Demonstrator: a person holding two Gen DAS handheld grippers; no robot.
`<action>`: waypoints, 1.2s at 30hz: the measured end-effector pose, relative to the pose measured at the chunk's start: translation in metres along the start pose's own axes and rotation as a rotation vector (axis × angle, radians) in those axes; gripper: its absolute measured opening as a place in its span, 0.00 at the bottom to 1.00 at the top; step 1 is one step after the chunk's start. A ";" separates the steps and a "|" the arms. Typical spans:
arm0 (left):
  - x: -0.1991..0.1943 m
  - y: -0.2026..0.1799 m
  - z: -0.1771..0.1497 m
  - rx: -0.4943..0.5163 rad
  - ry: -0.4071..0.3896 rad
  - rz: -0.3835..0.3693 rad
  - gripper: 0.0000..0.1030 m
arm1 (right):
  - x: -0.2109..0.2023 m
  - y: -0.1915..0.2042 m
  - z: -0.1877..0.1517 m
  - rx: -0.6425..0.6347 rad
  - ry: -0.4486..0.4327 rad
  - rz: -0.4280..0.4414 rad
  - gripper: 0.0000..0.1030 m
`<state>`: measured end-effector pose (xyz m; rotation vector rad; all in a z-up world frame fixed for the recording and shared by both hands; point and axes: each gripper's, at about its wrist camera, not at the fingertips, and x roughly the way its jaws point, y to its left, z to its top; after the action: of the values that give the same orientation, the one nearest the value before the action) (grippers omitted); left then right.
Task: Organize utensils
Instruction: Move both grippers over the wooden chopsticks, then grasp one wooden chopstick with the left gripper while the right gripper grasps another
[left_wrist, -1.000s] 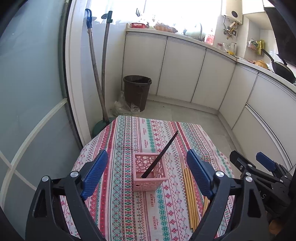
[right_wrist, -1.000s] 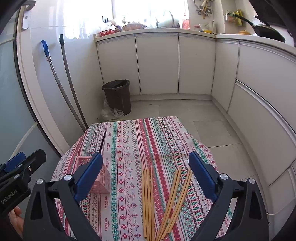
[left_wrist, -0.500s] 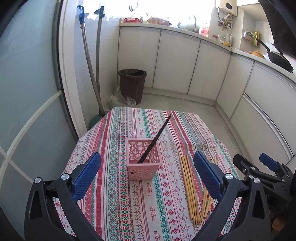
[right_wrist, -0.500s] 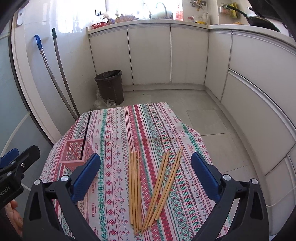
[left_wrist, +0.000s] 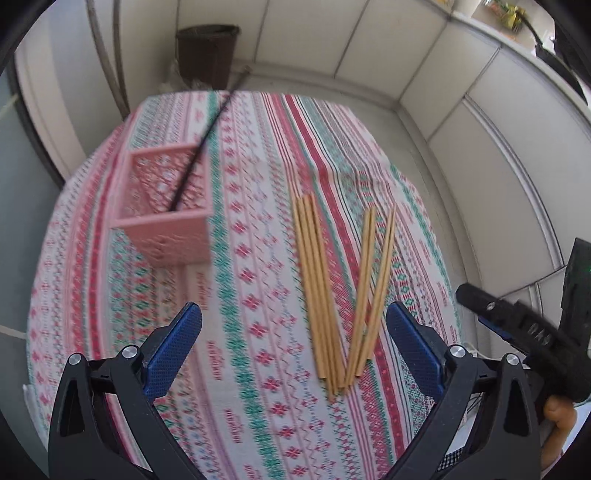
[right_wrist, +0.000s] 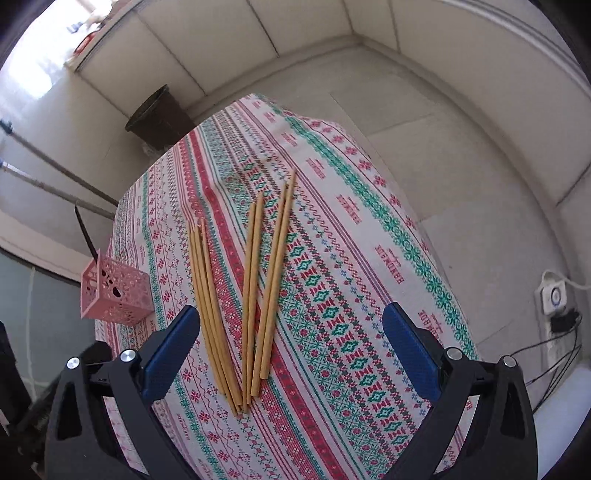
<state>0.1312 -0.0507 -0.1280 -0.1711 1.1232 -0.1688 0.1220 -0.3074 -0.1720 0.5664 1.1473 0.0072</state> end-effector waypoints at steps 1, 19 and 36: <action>0.009 -0.008 0.000 0.015 0.022 -0.003 0.93 | 0.001 -0.008 0.002 0.038 0.015 0.022 0.94; 0.137 -0.070 0.078 0.095 0.156 0.067 0.65 | -0.019 -0.072 0.051 0.405 0.062 0.364 0.94; 0.175 -0.092 0.086 0.231 0.200 0.157 0.22 | 0.005 -0.067 0.058 0.432 0.093 0.340 0.94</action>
<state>0.2789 -0.1741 -0.2248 0.1428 1.3008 -0.1766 0.1553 -0.3881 -0.1879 1.1508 1.1355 0.0802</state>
